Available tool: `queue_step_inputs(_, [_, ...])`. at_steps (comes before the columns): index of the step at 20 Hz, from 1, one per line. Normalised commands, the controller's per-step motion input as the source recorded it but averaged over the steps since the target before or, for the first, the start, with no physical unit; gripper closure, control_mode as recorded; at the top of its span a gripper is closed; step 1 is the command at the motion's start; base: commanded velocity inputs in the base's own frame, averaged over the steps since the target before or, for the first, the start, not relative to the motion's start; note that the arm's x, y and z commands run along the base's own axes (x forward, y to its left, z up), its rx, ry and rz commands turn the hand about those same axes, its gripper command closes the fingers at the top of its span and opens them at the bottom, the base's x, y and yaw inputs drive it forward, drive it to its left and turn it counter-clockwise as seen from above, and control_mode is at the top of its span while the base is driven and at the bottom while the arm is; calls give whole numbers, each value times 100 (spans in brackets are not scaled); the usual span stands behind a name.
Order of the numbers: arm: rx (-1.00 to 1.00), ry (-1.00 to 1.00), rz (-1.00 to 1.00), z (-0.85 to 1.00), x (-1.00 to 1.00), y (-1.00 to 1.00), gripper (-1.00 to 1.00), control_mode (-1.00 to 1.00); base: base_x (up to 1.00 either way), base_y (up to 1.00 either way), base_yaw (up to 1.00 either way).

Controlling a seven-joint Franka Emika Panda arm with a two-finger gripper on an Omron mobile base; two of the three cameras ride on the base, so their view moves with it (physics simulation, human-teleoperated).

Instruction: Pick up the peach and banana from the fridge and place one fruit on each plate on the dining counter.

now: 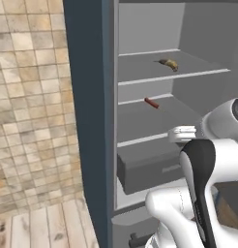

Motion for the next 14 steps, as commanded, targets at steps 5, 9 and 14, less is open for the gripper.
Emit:
queue_step_inputs(5, [0, 0, 0, 0, 0, 0, -100, 100, 60, -52, 23])
queue_step_inputs(9, [0, 0, 0, 0, 0, 0, -100, 100, 76, -50, 29])
queue_step_inputs(14, [2, 0, 3, 8, 8, -10, -100, -100, 50, -40, 22])
